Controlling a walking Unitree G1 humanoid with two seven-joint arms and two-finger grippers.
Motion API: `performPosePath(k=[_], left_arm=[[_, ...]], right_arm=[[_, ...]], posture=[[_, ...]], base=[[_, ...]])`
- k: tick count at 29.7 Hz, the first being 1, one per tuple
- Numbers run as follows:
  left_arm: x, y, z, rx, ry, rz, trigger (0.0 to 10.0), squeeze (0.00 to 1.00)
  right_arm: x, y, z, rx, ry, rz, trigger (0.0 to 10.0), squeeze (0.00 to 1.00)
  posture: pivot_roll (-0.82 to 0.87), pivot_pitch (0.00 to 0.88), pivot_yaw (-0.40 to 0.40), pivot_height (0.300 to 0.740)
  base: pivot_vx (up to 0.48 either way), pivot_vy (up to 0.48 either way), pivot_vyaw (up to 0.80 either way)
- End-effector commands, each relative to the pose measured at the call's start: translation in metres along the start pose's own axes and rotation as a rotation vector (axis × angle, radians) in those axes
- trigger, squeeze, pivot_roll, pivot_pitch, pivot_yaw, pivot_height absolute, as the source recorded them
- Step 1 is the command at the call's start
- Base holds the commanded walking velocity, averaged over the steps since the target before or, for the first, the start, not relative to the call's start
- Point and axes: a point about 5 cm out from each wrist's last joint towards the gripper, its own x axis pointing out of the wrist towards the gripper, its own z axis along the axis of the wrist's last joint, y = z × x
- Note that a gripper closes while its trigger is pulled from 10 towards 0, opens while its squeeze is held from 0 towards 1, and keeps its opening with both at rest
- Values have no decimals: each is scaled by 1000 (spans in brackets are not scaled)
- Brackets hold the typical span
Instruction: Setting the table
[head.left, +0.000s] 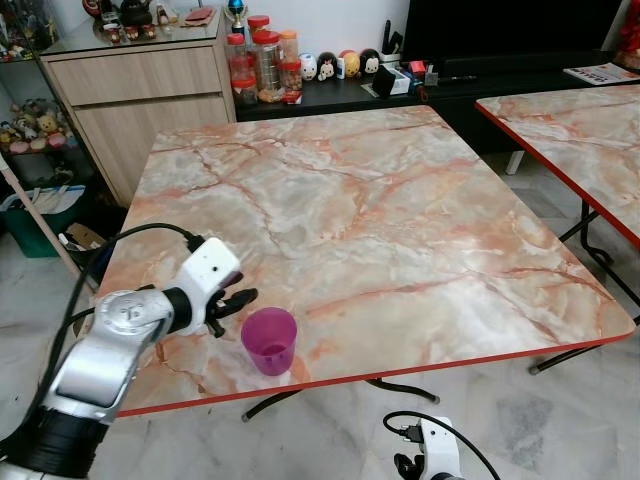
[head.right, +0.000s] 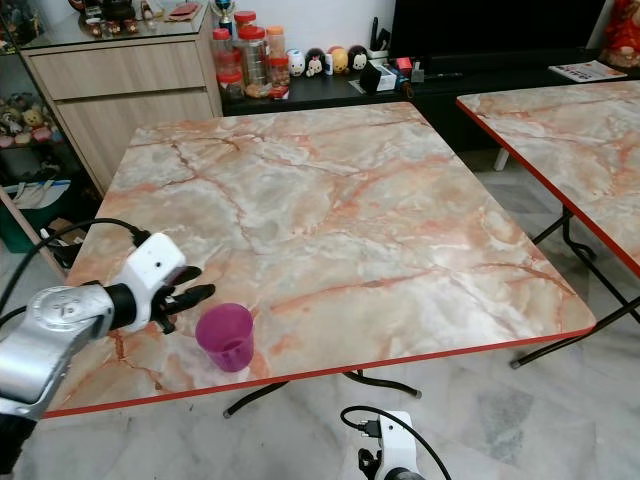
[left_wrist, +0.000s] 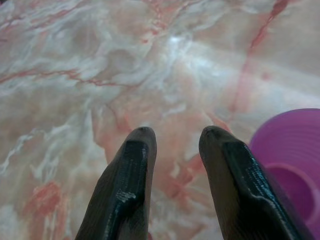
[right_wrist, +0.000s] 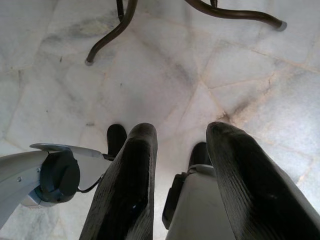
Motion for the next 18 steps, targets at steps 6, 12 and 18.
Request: performPosePath(k=[6, 12, 18], left_arm=[[-12, -9, -3, -8, 2, -54, 10000, 0], [-13, -19, -4, -26, -4, -93, 10000, 0], [-10, -23, -1, -29, -22, -125, 10000, 0]], right_arm=[[0, 1, 0, -11, 2, 5, 10000, 0], [0, 1, -1, -20, 9, 10, 10000, 0], [0, 1, -1, -20, 9, 8, 10000, 0]], posture=[[88, 0, 15, 740], [91, 0, 12, 740], [85, 0, 14, 740]], base=[[0, 0, 0], [0, 0, 0], [0, 0, 0]])
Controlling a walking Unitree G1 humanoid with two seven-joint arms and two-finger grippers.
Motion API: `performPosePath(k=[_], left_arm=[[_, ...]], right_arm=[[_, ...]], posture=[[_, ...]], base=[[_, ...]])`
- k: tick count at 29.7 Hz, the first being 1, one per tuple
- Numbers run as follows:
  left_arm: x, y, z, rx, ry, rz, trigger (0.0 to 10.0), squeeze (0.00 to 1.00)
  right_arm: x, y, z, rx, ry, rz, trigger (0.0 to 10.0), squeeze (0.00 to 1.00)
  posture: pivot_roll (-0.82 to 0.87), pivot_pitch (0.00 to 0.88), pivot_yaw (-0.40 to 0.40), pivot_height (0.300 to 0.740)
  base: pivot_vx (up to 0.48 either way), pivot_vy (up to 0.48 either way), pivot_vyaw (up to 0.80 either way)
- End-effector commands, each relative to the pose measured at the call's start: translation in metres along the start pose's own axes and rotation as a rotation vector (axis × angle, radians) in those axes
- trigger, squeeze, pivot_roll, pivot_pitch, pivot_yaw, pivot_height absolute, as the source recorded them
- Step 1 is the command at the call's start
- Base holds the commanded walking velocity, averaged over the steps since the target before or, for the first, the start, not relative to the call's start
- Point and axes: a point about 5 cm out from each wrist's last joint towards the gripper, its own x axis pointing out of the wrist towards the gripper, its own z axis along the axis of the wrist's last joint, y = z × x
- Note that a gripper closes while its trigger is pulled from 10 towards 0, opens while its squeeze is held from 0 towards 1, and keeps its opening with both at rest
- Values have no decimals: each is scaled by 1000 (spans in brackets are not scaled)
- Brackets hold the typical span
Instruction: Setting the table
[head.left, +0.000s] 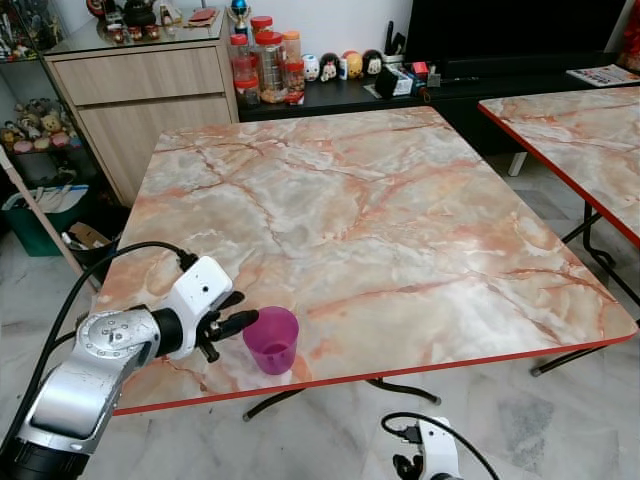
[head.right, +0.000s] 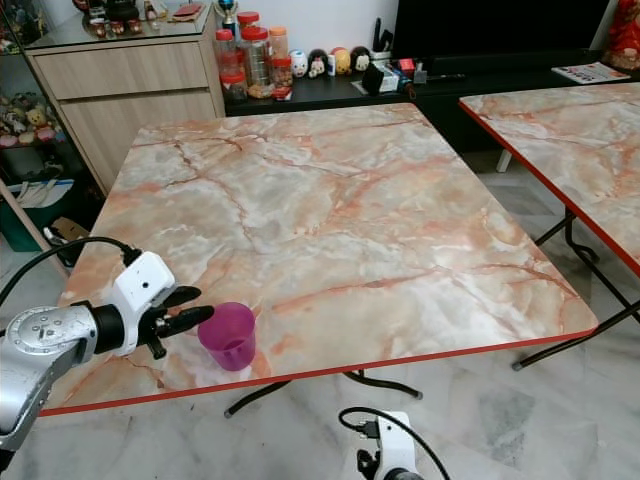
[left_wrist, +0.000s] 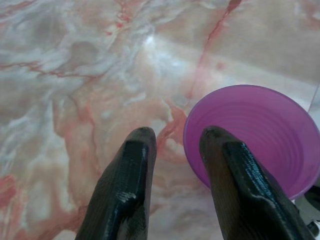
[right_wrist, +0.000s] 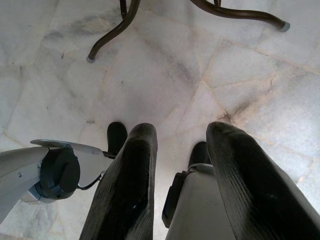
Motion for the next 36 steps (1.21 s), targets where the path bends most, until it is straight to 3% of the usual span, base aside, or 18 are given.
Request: performPosePath(k=[1, 8, 9, 10, 11, 12, 14, 15, 16, 17, 36], left_arm=[[1, -4, 7, 8, -21, -36, 10000, 0], [8, -6, 16, 24, -56, -41, 10000, 0], [10, -6, 18, 29, -67, -51, 10000, 133], [10, -6, 18, 29, -68, -52, 10000, 600], [10, -6, 19, 30, -68, -53, 10000, 600], [11, -7, 19, 27, -70, -60, 10000, 1000], [11, -8, 19, 30, -70, -64, 10000, 1000], [12, -8, 19, 30, -67, -62, 10000, 502], [12, -8, 19, 30, -67, -62, 10000, 502], [12, -8, 18, 31, -59, -70, 10000, 0], [18, -5, 18, 44, -28, -63, 10000, 0]], right_arm=[[0, 0, 0, -3, 3, 2, 10000, 0], [0, 0, 0, -4, 3, 3, 10000, 0], [0, 0, 0, -1, 3, 2, 10000, 0], [0, 0, 0, 1, 3, 2, 10000, 0], [0, 1, 0, 2, 3, 1, 10000, 0], [0, 0, 0, 4, 2, 0, 10000, 0], [0, 0, 0, 5, 1, 0, 10000, 0], [0, 0, 0, 6, 1, 0, 10000, 0], [0, 0, 0, 6, 1, 0, 10000, 0], [0, 0, 0, 10, 0, -2, 10000, 0], [0, 0, 1, 18, -4, -6, 10000, 0]], posture=[[85, 0, 14, 740], [86, 0, 13, 740], [83, 0, 15, 740], [81, 0, 17, 740], [81, 0, 17, 740], [79, 0, 17, 740], [78, 0, 17, 740], [78, 0, 17, 740], [78, 0, 17, 740], [79, 0, 17, 740], [75, 0, 19, 740]], base=[[0, 0, 0], [0, 0, 0], [0, 0, 0], [0, 0, 0], [0, 0, 0], [0, 0, 0], [0, 0, 0], [0, 0, 0], [0, 0, 0], [0, 0, 0], [0, 0, 0]])
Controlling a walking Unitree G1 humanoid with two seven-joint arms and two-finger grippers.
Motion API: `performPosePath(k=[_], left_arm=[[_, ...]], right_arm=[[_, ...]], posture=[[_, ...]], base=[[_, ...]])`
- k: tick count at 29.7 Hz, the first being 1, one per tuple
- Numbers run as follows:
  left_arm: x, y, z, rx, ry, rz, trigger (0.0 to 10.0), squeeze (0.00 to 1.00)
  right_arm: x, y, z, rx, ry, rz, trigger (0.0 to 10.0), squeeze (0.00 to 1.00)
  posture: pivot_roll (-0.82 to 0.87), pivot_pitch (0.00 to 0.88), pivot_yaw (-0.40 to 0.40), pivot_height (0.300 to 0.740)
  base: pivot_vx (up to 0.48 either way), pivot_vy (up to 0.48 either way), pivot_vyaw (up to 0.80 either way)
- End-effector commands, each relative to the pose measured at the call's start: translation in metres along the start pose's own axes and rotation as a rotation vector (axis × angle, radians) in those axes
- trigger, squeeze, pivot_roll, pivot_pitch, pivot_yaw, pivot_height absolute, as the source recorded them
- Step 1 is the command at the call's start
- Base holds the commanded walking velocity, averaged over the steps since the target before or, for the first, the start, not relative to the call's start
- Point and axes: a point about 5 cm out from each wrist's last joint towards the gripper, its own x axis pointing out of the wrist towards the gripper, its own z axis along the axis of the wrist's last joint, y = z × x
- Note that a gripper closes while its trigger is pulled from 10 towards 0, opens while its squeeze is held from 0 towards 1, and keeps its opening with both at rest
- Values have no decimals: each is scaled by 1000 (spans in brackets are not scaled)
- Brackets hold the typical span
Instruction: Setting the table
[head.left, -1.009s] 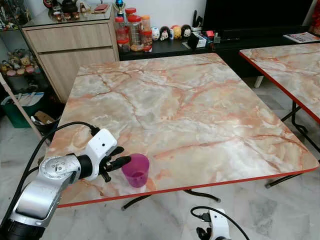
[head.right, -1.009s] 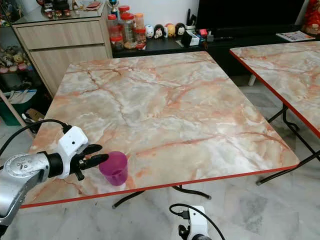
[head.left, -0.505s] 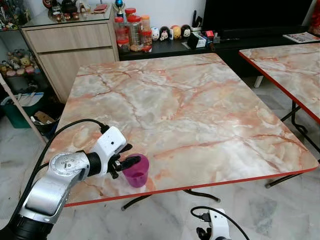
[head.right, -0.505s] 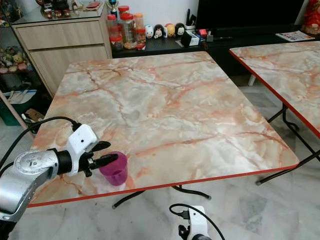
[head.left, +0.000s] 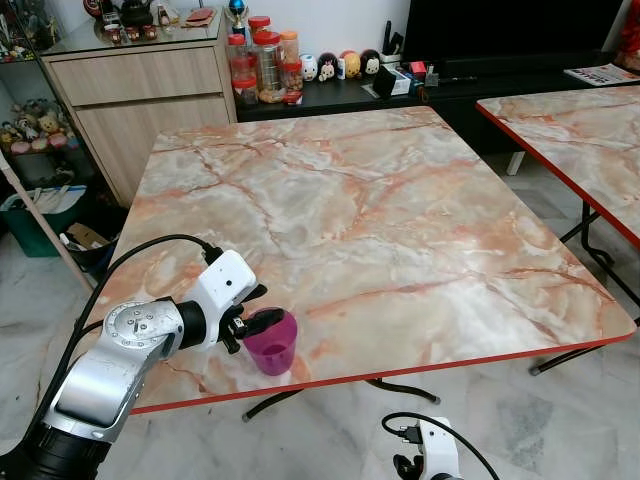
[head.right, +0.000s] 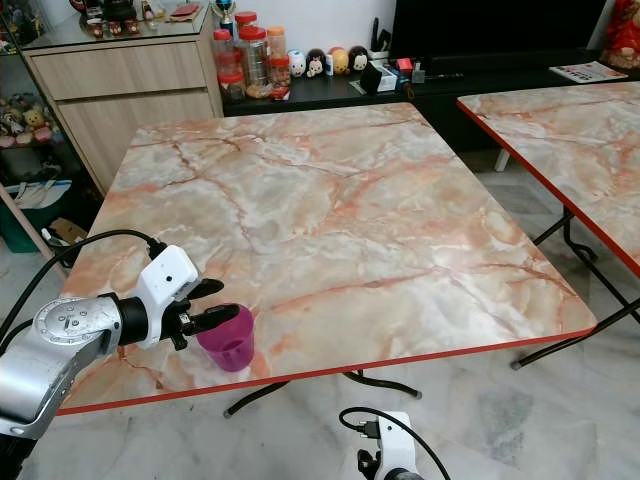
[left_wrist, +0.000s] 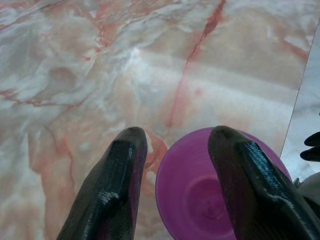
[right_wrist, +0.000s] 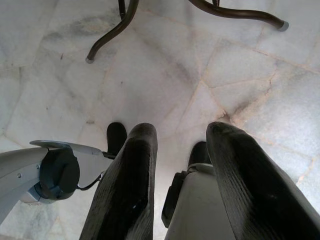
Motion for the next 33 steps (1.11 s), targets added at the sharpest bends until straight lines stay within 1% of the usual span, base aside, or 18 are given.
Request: performPosePath(k=[1, 3, 5, 7, 11, 20, 33], left_arm=[[1, 3, 2, 27, 18, -1, 10000, 0], [1, 4, 1, 32, 25, -2, 10000, 0], [2, 2, -3, 52, 61, -16, 10000, 0], [2, 2, -4, 56, 70, -21, 10000, 0], [3, 1, -5, 55, 75, -20, 10000, 0], [5, 5, -8, 46, 83, 5, 10000, 0], [10, 4, -14, 42, 104, 9, 10000, 0]], right_arm=[[0, 1, 1, 9, -2, -2, 10000, 0], [0, 1, 1, 12, -3, -2, 10000, 0], [0, 1, 1, 13, -3, -3, 10000, 0], [0, 1, 1, 14, -3, -3, 10000, 0], [0, 1, 1, 16, -3, -2, 10000, 0], [0, 1, 1, 20, -2, -2, 10000, 0], [0, 1, 0, 24, -1, -2, 10000, 0]], posture=[[75, 0, 19, 740], [75, 0, 20, 740], [75, 0, 20, 740], [75, 0, 21, 740], [75, 0, 21, 740], [74, 0, 21, 740], [73, 0, 24, 740]], base=[[0, 0, 0], [0, 0, 0], [0, 0, 0], [0, 0, 0], [0, 0, 0], [0, 0, 0], [0, 0, 0]])
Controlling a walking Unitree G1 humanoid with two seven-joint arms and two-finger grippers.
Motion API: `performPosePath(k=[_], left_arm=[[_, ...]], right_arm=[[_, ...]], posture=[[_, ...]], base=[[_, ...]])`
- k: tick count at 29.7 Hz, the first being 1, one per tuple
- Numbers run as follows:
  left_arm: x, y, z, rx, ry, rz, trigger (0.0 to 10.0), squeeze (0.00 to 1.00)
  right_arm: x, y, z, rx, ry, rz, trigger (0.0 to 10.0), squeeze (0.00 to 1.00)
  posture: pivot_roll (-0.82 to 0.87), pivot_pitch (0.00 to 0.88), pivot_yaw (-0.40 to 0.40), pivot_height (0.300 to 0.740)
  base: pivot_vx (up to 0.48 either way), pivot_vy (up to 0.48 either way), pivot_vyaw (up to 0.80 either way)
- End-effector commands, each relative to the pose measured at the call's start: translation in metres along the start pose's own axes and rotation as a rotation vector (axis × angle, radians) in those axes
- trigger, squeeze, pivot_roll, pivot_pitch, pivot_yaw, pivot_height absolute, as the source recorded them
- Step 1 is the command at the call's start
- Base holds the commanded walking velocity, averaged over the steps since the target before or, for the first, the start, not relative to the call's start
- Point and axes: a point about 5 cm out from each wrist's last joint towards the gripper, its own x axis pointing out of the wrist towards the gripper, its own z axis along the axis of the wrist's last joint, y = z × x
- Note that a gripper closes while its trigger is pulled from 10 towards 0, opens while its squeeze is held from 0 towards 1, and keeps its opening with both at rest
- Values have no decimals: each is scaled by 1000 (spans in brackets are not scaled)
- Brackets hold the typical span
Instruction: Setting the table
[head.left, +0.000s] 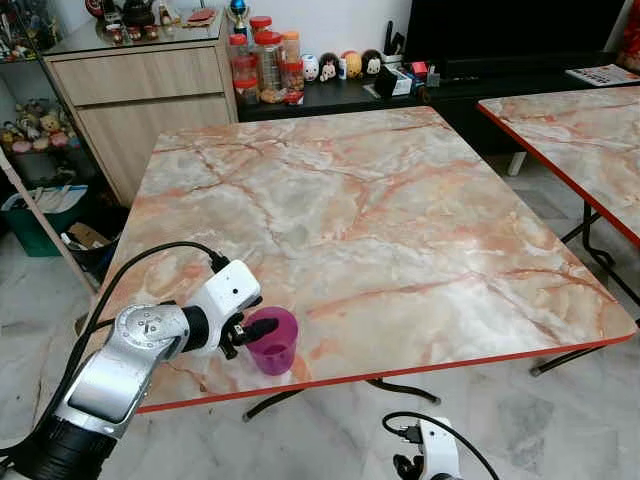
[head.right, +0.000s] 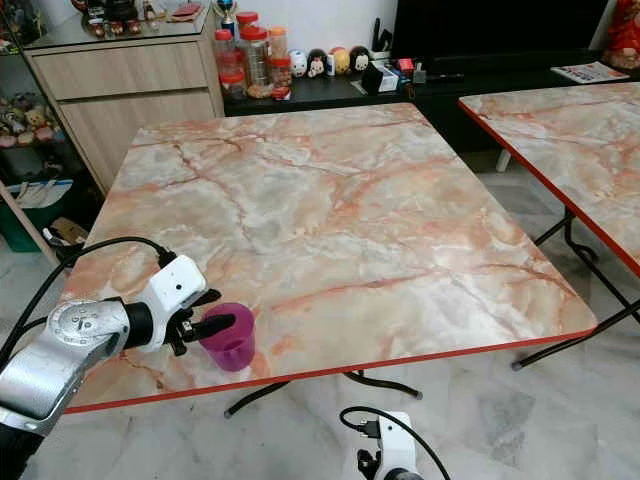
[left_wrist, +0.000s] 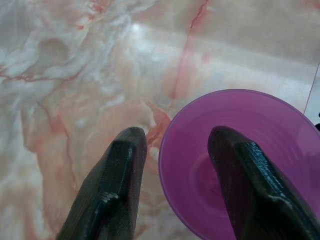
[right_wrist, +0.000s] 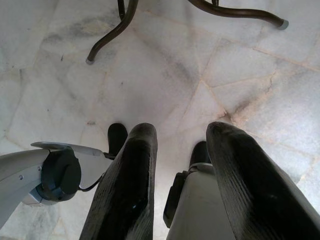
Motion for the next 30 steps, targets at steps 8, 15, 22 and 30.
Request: performPosePath(k=[8, 15, 22, 30], left_arm=[[1, 2, -1, 17, 15, 8, 9255, 0], [4, -2, -3, 19, 25, -9, 4118, 0], [2, -1, -4, 19, 27, -4, 0, 0], [2, 2, -3, 12, 17, 11, 0, 0]], right_arm=[[0, 1, 0, 13, 1, -1, 10000, 0], [0, 0, 0, 10, 1, -1, 10000, 0], [0, 1, 0, 6, 1, 0, 10000, 0], [0, 1, 1, 5, 1, -1, 10000, 0]], posture=[[73, 0, 25, 740], [72, 0, 25, 740], [75, 0, 23, 740], [73, 0, 22, 740]], base=[[0, 0, 0], [0, 0, 0], [0, 0, 0], [0, 0, 0]])
